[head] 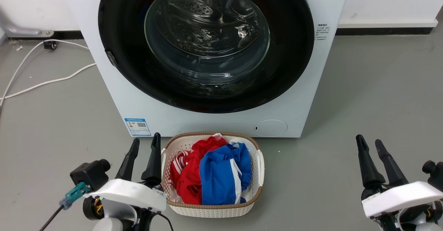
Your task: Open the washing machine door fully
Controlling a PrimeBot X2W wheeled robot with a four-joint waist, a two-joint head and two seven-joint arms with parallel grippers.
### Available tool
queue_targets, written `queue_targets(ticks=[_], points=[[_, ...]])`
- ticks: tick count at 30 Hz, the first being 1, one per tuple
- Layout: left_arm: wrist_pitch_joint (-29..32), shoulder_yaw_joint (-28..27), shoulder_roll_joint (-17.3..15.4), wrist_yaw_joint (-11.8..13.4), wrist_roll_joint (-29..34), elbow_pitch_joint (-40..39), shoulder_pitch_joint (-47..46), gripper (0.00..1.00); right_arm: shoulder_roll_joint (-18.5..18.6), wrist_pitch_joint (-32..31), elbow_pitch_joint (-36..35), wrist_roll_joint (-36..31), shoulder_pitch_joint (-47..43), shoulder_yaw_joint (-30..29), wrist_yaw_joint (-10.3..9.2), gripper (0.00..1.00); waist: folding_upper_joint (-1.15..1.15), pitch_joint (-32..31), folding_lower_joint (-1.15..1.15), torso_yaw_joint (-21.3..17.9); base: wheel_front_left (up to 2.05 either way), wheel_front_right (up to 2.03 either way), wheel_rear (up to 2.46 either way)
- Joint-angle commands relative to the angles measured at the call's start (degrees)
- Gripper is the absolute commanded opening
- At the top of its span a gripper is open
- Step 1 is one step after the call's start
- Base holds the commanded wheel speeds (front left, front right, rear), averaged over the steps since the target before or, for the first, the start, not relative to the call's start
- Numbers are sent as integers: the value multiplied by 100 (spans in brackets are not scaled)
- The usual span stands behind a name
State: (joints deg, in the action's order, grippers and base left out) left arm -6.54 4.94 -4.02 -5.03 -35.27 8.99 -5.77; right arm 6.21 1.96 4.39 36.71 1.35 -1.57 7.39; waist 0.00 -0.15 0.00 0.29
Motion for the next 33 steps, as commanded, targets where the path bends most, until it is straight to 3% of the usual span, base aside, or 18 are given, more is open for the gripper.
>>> queue_targets(ticks=[1,33], points=[[-59,34,-42,16,146,-64,-135,100,46,-10,-107,-172,26,1,9,100,0,-2,0,2,0,0,0],[-511,519,-305,319,1918,184,-170,100,1,-80,-593,-2240,-254,83,13,100,0,-20,0,81,0,0,0]])
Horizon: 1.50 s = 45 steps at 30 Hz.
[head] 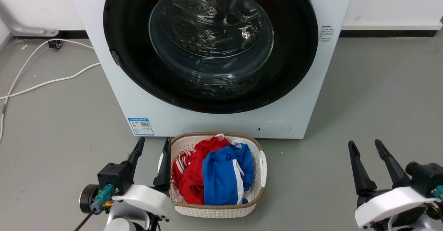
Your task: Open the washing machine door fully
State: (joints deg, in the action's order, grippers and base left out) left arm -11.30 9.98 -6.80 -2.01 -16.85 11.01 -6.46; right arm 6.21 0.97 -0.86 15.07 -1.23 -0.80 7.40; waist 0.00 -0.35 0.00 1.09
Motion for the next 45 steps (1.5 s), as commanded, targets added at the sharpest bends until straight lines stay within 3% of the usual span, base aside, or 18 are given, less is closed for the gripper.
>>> queue_targets(ticks=[1,33,45], points=[[-51,25,-20,-8,96,-1,-95,100,-16,12,-71,-119,-5,-1,12,100,0,1,0,3,0,0,0],[-400,-122,207,-251,1001,365,-103,100,-261,190,-104,-1034,-68,-128,9,100,0,-23,0,45,0,0,0],[-392,-246,275,-320,871,507,-118,100,-298,213,46,-825,-34,-164,9,100,0,-22,0,32,0,0,0]])
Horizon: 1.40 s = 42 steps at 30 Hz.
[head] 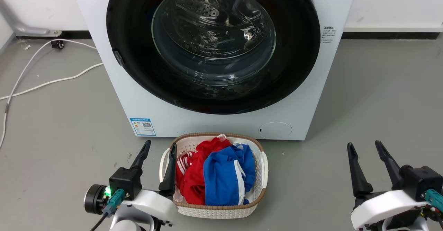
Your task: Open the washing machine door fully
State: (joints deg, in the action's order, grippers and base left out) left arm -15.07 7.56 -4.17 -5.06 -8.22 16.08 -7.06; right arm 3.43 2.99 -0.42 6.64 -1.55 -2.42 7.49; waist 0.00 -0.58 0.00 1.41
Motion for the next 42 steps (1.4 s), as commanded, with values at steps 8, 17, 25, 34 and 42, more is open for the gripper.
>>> queue_targets(ticks=[8,17,25,34,42], points=[[-15,-47,35,-34,50,26,-79,100,31,-31,29,-62,39,34,1,0,0,12,0,-12,0,0,0],[-15,-108,65,-10,64,-14,-69,100,-57,-267,312,3850,186,-442,1,0,0,23,0,-28,0,0,0],[-15,-135,91,19,81,-127,-125,100,-51,-544,924,8529,671,-1030,1,0,0,178,0,-76,0,0,0],[-15,-61,112,26,135,-459,-425,100,655,-866,1940,10056,2041,-1350,1,0,0,831,0,-104,0,0,0],[-15,142,124,79,165,-824,-826,100,1574,-1450,3051,10533,3453,-709,1,0,0,1609,0,34,0,0,0]])
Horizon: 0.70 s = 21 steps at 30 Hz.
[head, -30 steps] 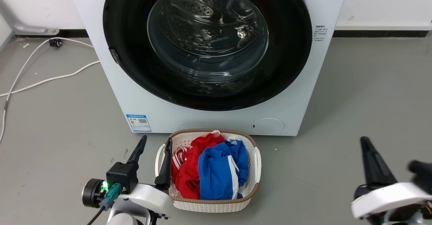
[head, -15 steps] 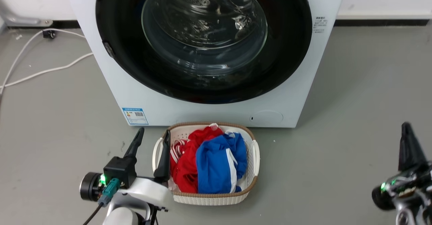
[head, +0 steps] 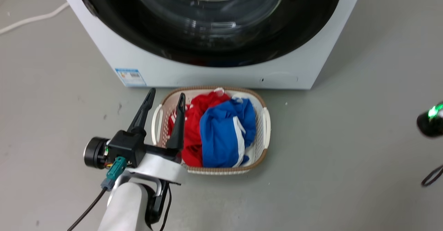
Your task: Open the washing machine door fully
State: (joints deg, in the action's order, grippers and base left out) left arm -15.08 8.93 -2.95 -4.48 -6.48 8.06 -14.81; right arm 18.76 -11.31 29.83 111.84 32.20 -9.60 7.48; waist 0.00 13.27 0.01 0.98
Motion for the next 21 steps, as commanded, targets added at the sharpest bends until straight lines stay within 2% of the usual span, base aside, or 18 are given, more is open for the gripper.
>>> queue_targets(ticks=[1,12,17,21], points=[[-13,36,4,43,-22,-63,-104,100,136,-113,171,96,279,105,3,0,0,304,-1,102,0,0,0],[-13,448,6,278,-174,-503,-451,100,1047,-1037,1503,206,2386,1554,3,0,0,998,-1,380,0,0,0],[-13,593,6,368,-206,-669,-591,100,1142,-1278,1952,106,3302,2175,3,0,0,1272,-1,464,0,0,0],[-13,676,7,436,-184,-743,-679,100,1011,-1373,2255,-31,3966,2622,3,0,0,1442,-1,491,0,0,0]])
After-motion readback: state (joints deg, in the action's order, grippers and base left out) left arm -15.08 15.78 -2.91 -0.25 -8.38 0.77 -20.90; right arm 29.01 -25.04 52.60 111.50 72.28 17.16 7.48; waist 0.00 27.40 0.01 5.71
